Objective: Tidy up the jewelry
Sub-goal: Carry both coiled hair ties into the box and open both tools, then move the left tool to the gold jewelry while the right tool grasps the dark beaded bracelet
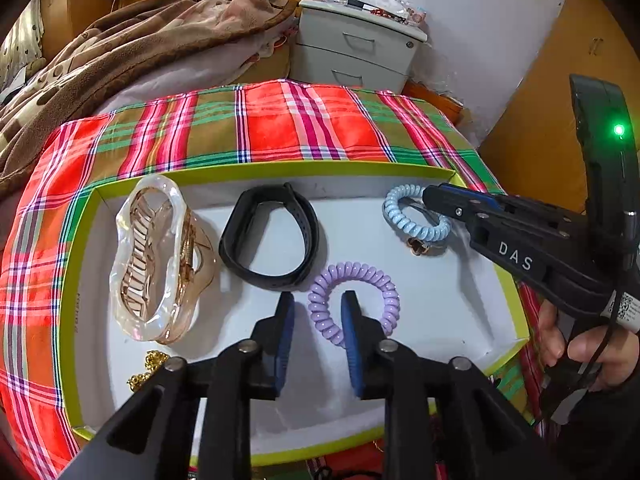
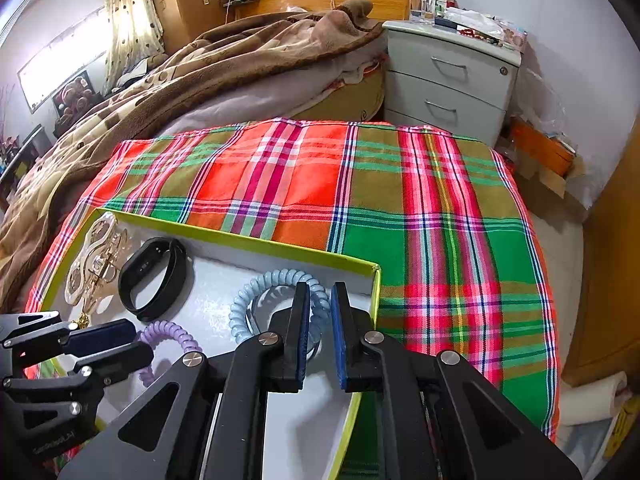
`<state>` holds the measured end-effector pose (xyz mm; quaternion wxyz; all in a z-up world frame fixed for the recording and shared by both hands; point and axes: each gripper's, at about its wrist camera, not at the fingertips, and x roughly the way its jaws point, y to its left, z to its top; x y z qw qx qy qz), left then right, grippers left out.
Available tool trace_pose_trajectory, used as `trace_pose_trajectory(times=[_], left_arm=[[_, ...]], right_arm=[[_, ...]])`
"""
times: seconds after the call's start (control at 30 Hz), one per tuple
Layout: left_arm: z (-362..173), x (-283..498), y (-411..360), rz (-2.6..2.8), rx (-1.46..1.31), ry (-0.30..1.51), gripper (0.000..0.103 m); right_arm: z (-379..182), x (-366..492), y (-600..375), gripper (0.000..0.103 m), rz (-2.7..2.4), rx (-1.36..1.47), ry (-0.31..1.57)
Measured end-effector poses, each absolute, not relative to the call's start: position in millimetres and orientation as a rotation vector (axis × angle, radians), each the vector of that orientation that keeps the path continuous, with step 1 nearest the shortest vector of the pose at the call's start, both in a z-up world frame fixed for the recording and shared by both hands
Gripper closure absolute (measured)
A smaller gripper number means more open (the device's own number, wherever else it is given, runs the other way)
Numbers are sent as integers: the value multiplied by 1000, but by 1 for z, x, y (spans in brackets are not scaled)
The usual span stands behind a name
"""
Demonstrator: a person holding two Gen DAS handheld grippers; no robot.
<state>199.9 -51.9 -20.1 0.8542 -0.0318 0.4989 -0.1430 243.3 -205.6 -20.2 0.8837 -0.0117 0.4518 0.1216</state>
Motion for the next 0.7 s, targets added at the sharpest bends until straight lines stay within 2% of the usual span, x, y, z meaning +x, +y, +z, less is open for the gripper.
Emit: trace_pose_trajectory(times=[0.13, 0.37, 0.53, 0.7], left_arm=[[-18, 198, -50, -287, -68, 1046, 74], [-10, 189, -49, -289, -69, 1029, 68], [2, 177, -48, -299, -71, 996, 65], [12, 161, -41, -301, -87, 966, 64]], right_arm=[[-17, 242, -205, 87, 252, -13, 929], [-11, 234, -205, 85, 258, -3, 911], [-1, 220, -205, 69, 271, 15, 883], [9, 201, -206, 69, 284, 34, 851]])
